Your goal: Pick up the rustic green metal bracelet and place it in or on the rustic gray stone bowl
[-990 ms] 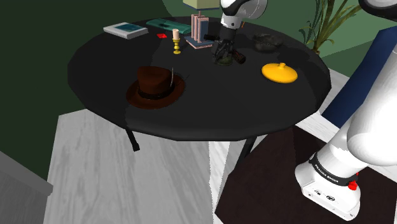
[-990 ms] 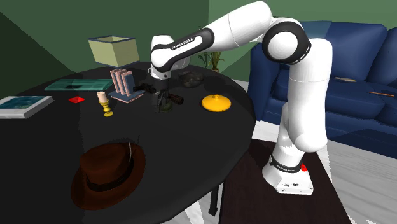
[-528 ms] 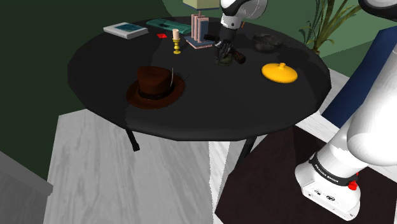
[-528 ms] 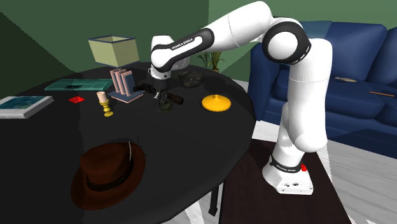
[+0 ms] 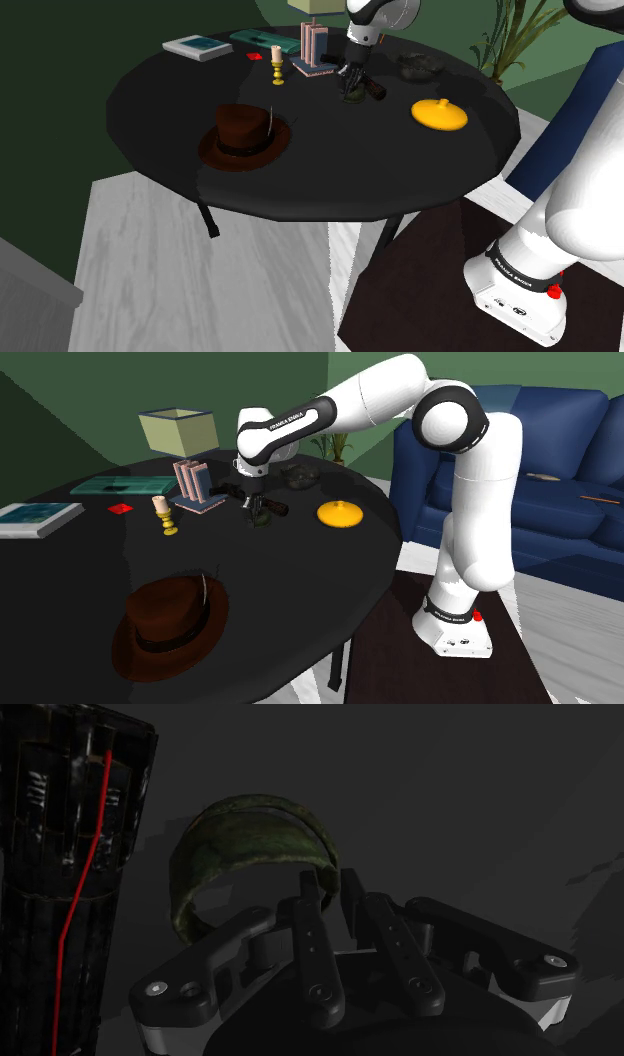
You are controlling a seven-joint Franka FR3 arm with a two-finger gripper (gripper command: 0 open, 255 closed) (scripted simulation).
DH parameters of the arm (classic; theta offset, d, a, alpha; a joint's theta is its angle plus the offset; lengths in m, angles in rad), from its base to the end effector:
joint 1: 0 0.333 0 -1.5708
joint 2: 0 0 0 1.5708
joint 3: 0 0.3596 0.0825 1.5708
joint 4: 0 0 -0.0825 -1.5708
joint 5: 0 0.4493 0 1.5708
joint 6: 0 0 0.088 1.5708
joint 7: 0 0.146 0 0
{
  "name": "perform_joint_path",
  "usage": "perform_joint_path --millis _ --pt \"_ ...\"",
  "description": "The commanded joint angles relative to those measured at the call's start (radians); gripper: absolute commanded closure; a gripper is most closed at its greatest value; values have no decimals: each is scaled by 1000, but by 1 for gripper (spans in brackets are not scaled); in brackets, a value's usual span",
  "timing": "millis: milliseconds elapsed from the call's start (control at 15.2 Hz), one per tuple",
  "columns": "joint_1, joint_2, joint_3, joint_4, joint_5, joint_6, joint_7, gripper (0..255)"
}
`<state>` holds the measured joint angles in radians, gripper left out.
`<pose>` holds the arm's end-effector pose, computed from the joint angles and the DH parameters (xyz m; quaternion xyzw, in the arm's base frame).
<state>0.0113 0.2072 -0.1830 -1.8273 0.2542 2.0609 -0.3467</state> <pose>0.6808 -0.0905 0.4011 -0.9949 -0.0313 -0.0393 0.0870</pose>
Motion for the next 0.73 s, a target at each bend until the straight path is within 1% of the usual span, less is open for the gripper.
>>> perform_joint_path --millis 0,660 --pt "0 -4 -1 8 -2 -12 3 255" --pt "-1 -34 -5 103 -21 -134 32 255"
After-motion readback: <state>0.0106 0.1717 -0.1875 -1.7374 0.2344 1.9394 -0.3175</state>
